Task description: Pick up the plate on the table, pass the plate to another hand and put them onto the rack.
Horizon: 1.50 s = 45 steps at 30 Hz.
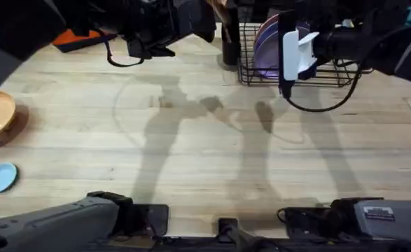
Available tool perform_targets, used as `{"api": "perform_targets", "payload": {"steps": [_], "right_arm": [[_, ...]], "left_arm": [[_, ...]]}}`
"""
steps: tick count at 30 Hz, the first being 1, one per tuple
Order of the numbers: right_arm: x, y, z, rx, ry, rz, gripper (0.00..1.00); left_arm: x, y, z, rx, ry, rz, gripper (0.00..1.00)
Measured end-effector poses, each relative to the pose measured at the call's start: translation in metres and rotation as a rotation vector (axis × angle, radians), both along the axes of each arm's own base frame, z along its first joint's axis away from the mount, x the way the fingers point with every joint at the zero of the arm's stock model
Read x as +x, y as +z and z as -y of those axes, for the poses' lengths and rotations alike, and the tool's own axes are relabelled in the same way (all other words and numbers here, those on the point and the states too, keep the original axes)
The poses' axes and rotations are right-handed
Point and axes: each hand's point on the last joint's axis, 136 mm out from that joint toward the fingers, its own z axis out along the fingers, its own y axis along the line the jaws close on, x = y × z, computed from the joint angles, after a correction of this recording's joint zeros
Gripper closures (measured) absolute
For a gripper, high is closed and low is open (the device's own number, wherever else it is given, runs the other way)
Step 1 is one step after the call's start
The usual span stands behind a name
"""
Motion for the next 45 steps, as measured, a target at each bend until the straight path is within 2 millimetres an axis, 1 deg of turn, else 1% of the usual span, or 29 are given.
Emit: {"api": "perform_targets", "payload": {"steps": [12,17,21,24,29,31,32,34,36,41,42,45], "right_arm": [[-0.001,-0.001,0.000,0.000,0.000,-0.005,0.003],[-0.008,-0.010,0.000,-0.001,-0.003,-0.053,0.003],[-0.011,-0.008,-0.002,0.077,-0.066,-0.093,0.003],[-0.015,0.000,-0.011,0.178,-0.126,-0.121,0.003],[-0.026,0.029,-0.023,0.359,-0.238,-0.143,0.003],[-0.036,0.037,-0.023,0.417,-0.297,-0.168,0.003],[-0.051,0.041,-0.020,0.486,-0.399,-0.224,0.003],[-0.061,0.043,-0.018,0.537,-0.472,-0.258,0.003],[-0.071,0.047,-0.015,0.599,-0.551,-0.289,0.003],[-0.097,0.067,-0.008,0.820,-0.736,-0.343,0.003],[-0.114,0.077,-0.004,0.958,-0.838,-0.380,0.003],[-0.130,0.084,-0.001,1.080,-0.931,-0.423,0.003]], "left_arm": [[0.000,0.000,0.000,0.000,0.000,0.000,0.007],[0.000,0.000,0.000,0.000,0.000,0.000,0.007],[0.000,0.000,0.000,0.000,0.000,0.000,0.007],[0.000,0.000,0.000,0.004,-0.005,0.004,0.007],[0.000,0.000,0.000,0.021,-0.029,0.021,0.006],[0.000,0.000,-0.001,0.033,-0.040,0.031,0.006],[0.002,-0.001,-0.004,0.062,-0.045,0.047,0.006],[0.002,0.001,-0.007,0.086,-0.044,0.067,0.006],[0.000,0.009,-0.011,0.111,-0.040,0.103,0.006],[-0.012,0.041,-0.021,0.153,-0.032,0.226,0.005],[-0.024,0.057,-0.027,0.170,-0.027,0.278,0.005],[-0.036,0.065,-0.033,0.191,-0.015,0.293,0.005]]}}
